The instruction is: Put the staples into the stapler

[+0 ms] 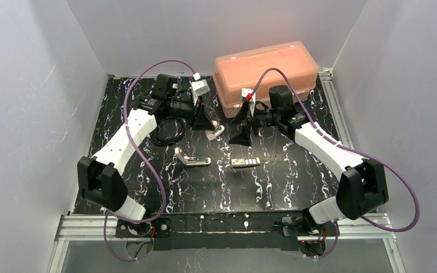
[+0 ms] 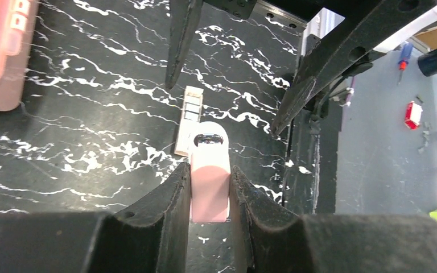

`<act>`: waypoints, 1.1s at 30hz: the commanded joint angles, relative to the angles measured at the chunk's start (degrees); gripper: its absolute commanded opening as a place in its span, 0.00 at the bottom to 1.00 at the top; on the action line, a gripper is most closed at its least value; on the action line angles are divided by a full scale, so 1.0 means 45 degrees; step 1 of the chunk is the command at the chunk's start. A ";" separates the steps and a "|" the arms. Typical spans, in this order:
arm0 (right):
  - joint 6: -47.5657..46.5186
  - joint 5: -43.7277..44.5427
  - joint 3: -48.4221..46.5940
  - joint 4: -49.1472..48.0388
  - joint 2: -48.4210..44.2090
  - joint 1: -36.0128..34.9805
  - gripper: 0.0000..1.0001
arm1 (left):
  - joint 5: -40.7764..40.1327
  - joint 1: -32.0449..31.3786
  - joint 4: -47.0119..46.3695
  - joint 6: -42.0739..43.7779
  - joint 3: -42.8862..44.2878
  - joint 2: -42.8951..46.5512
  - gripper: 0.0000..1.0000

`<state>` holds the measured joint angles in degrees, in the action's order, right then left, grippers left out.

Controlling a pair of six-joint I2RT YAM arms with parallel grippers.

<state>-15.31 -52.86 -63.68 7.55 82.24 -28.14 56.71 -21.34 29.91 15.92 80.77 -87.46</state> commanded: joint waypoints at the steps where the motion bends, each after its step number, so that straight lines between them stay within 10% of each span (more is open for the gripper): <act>1: 0.0415 -0.0913 -0.0371 -0.0386 -0.0176 -0.0360 0.99 | 0.1063 -0.0408 -0.0769 -0.0672 -0.0402 0.0674 0.00; 9: 0.0369 -0.0786 -0.0135 -0.0479 -0.0091 -0.0918 0.94 | 0.0905 -0.1235 -0.0843 -0.0675 -0.0416 0.0639 0.00; 21: 0.0257 -0.0681 0.0473 -0.0395 -0.0387 -0.0973 0.43 | 0.0901 -0.1327 -0.1190 -0.0789 -0.0510 0.0704 0.00; 26: 0.0539 -0.0282 0.0764 -0.0678 -0.0640 -0.0748 0.01 | 0.1029 -0.1312 -0.1515 -0.0549 -0.0846 0.0978 0.00; 33: 0.2559 -0.0438 0.1820 -0.2881 -0.1301 0.0948 0.01 | 0.1213 -0.0352 -0.3668 -0.1737 -0.1813 0.1761 0.00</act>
<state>-9.76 -56.16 -57.91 2.17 79.50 -29.45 59.70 -26.72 19.55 12.51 75.22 -84.71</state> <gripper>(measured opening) 0.413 0.237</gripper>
